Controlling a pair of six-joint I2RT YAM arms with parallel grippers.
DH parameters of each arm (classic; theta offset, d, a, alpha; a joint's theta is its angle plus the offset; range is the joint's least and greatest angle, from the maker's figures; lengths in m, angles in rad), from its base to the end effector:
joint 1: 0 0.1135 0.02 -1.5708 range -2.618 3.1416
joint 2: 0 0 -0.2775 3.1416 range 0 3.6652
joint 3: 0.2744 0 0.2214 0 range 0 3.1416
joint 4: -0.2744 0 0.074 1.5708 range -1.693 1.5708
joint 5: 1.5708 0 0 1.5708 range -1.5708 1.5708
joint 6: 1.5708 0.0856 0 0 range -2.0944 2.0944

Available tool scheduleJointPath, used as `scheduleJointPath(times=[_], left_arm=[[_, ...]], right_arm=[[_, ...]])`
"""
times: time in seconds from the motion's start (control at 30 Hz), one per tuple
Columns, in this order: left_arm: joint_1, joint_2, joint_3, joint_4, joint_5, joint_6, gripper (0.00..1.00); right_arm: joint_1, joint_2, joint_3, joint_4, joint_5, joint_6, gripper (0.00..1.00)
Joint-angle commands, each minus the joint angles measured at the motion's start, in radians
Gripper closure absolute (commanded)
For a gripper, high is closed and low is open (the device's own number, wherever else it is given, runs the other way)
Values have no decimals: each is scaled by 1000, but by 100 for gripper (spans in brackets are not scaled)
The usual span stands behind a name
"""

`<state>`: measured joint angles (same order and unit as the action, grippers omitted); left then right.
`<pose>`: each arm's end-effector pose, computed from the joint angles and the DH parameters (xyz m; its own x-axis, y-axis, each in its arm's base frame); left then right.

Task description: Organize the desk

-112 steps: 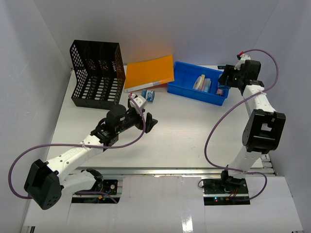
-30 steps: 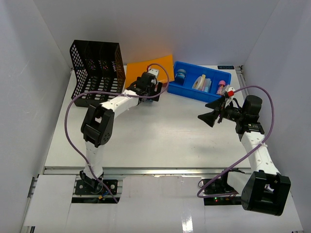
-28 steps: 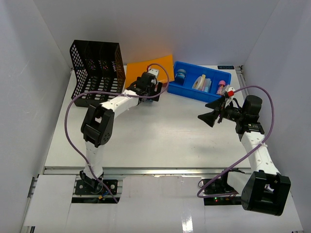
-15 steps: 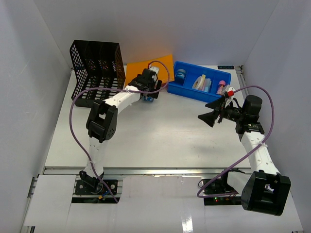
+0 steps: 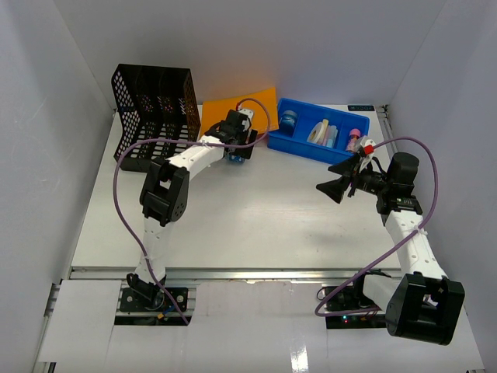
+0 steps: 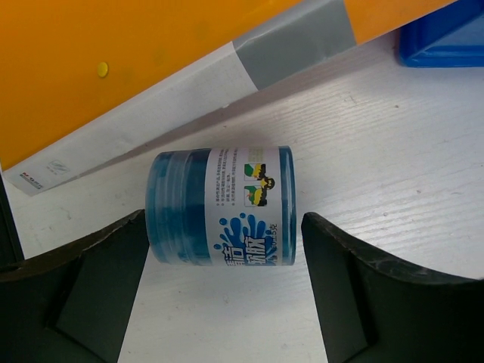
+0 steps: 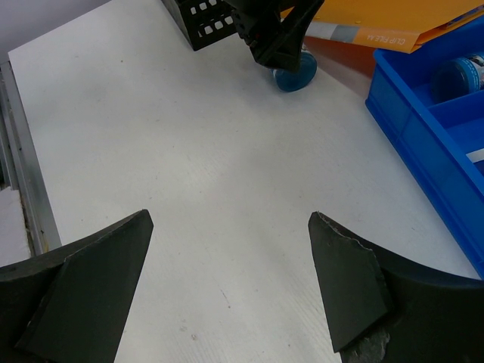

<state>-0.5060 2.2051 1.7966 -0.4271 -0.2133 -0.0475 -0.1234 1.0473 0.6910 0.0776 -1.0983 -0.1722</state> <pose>0.4545 -0.2312 0.1905 -0.6646 0.3152 -0.6774 0.3183 0.9397 0.1250 0.2183 0.0497 0.3046 -0.1330 -0.0621 -0.9892 -0.8286 0.5546 0.0766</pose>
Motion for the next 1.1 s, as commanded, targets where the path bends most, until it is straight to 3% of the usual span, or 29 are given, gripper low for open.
scheduleJointPath(times=[0.0,0.13,0.3,0.43,0.67,0.9,1.07], left_arm=[[4,1,12,-7,47,-9,20],[7,-11,9,-7,60,-27,41],[7,-38,1,-6,109,-37,76],[-6,-108,9,-4,292,-44,100],[-40,-185,129,-9,456,-88,100],[-44,-88,303,77,594,-228,100],[-59,16,417,167,582,-282,100]], right_arm=[[-2,2,33,11,3,-12,10],[-4,-1,35,10,5,-13,10],[-4,-3,36,8,5,-13,10],[-7,-9,38,6,5,-13,10],[-10,-12,41,4,8,-12,10],[-22,-12,41,5,8,-10,10],[-29,-12,42,5,3,-4,10]])
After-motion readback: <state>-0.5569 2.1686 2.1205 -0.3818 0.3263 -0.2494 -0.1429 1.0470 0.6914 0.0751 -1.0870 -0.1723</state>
